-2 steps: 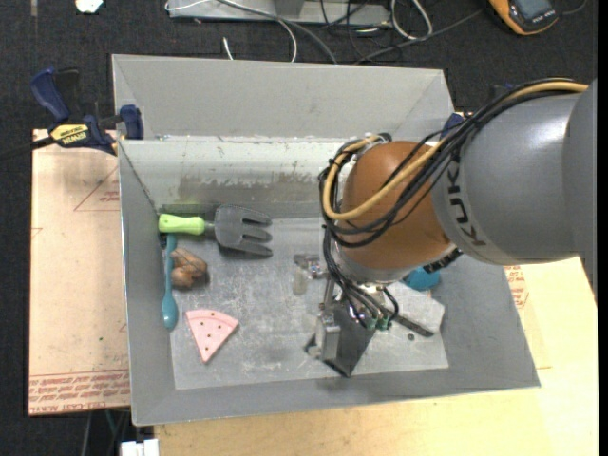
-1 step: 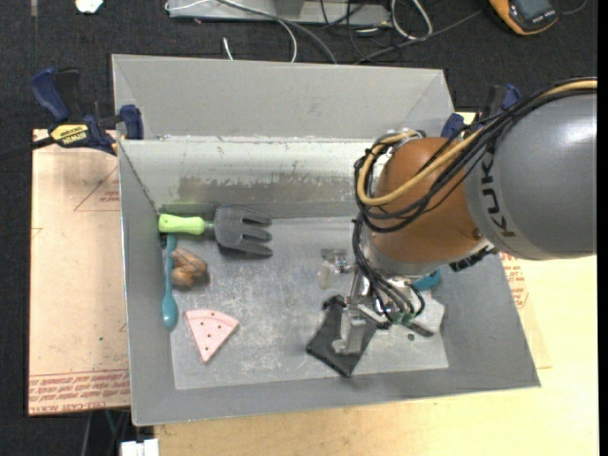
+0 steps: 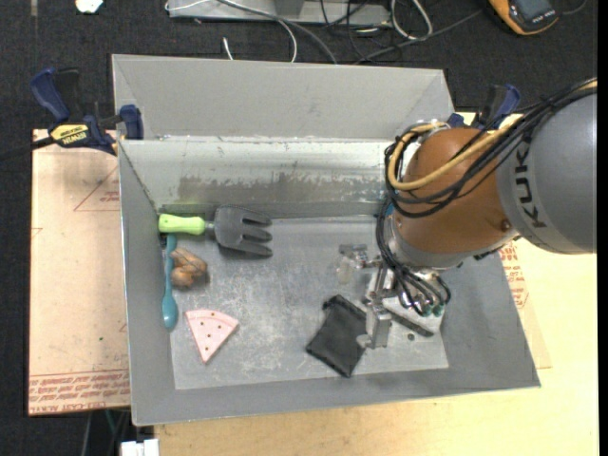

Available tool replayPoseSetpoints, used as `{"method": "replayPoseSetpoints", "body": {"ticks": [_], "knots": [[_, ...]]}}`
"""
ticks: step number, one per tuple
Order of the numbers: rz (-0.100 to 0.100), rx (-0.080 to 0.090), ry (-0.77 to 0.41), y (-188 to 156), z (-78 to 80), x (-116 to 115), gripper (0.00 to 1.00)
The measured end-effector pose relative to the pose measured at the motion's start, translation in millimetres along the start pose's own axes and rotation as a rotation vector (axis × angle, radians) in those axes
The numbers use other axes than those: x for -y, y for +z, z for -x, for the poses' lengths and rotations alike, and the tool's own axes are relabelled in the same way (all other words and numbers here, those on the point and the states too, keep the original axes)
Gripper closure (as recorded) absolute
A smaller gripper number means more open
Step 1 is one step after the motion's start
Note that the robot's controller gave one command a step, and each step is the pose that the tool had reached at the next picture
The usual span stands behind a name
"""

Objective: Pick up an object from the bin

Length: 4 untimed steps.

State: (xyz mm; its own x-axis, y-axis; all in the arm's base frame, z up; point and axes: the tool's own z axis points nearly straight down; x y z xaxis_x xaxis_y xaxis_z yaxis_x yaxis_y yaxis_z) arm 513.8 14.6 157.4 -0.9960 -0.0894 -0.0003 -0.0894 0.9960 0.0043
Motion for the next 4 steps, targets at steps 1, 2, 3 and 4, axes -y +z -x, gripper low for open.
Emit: {"method": "replayPoseSetpoints", "body": {"ticks": [1,2,3,4], "knots": [[0.0,0.006,-0.023,48.6,-13.0,15.4,0.0],[-0.001,0.012,-0.001,89.3,-11.8,34.4,0.0],[0.003,0.0,0.008,84.0,-34.6,16.1,1.0],[0.002,0.018,0.01,82.0,-30.3,16.7,0.0]]}}
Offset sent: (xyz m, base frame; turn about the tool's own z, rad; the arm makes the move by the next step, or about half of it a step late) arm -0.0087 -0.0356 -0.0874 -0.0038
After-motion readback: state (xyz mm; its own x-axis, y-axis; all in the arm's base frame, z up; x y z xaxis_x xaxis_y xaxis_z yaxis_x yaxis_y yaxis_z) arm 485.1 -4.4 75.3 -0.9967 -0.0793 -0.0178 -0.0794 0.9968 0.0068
